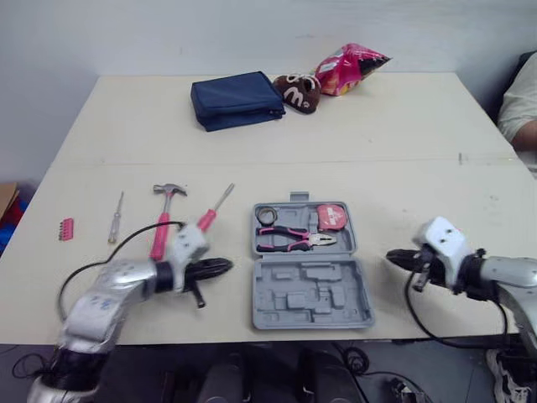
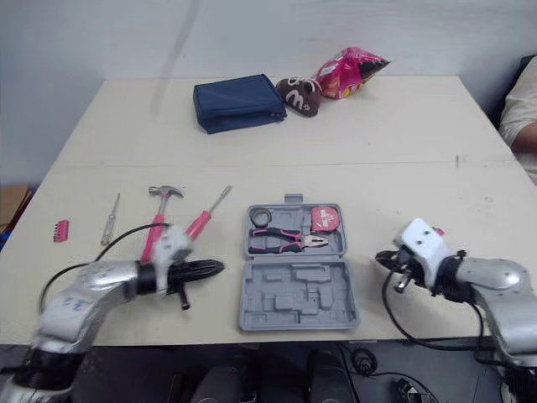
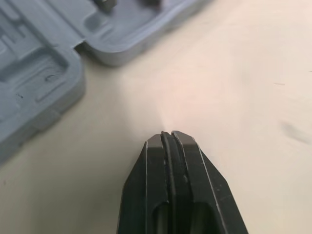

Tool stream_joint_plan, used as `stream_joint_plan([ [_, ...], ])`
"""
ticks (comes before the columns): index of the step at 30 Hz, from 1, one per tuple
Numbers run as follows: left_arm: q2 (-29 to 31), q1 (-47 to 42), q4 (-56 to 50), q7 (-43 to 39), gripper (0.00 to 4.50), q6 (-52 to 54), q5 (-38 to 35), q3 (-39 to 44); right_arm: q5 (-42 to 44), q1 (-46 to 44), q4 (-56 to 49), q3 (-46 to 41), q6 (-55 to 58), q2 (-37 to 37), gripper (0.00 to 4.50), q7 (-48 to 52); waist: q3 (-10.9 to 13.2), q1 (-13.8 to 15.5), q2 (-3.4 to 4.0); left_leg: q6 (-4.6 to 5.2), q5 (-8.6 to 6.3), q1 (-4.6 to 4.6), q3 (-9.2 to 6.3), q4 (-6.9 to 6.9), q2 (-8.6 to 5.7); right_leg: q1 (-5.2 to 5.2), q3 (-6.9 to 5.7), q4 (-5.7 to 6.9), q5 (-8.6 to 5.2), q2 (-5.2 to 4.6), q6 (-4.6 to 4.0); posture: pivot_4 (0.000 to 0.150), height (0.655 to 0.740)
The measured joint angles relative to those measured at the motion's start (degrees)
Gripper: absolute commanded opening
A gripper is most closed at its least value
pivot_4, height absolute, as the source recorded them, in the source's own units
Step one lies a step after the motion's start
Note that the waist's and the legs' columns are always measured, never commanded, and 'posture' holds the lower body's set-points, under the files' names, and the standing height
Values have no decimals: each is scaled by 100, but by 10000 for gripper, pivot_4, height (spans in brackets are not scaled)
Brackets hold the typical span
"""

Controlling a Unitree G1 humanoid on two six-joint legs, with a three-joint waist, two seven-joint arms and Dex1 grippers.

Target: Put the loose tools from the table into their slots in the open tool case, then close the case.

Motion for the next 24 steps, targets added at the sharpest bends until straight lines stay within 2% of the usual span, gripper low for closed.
stream_joint_plan([
  [2, 128, 529, -175, -83, 0, 248, -509, 971, 228, 266, 105, -631, 12, -107, 9584, 213, 1, 19, -2, -4, -4, 5, 1, 4, 5, 1, 4, -13, -2, 3, -4, 1500, 7338],
  [3, 169, 757, -239, -152, 5329, 277, -681, 1334, 340, 378, 157, -879, 18, -149, 14122, 332, 1, 24, -2, -2, -10, 8, 2, 5, 5, 2, 8, -18, -3, 3, -7, 1500, 7338],
  [4, 221, 1103, -278, -295, 8232, 273, -894, 1854, 489, 565, 224, -1212, 26, -187, 19426, 512, 1, 33, -2, -1, -21, 10, 2, 4, 5, 3, 8, -21, -6, 3, -11, 1500, 7338],
  [5, 279, 1392, -241, -365, 13008, 285, -976, 2205, 561, 708, 309, -1443, 36, -211, 25164, 616, 1, 39, -3, 0, -28, 18, 6, 5, 6, 4, 12, -20, -8, 3, -15, 1500, 7338],
  [9, 388, 2168, 238, -503, 31342, 76, -1039, 3453, 677, 1071, 836, -2120, 12, -299, 44632, 890, 1, 35, -5, 10, -52, 21, 16, 6, 12, 0, 18, -21, -13, 1, -25, 1500, 7338],
  [12, 453, 2439, 728, -476, 44458, -250, -879, 4030, 668, 1169, 1233, -2411, -70, -388, 45000, 941, 1, 22, -5, 34, -76, 27, 25, 4, 19, -5, 23, -21, -18, -1, -34, 1500, 7338],
  [14, 437, 2516, 841, -472, 44458, -462, -796, 4034, 675, 1130, 1339, -2433, -123, -393, 45000, 956, 1, 23, -5, 5, -93, 27, 24, 4, 22, -7, 25, -22, -17, -5, -37, 1500, 7338],
  [24, 358, 2600, 956, -230, 44458, -821, -726, 4017, 734, 815, 1457, -2388, -211, -549, 45000, 1008, 1, 13, -4, -5, -100, 24, 25, 0, 28, -14, 26, -21, -24, -6, -52, 1500, 7338],
])
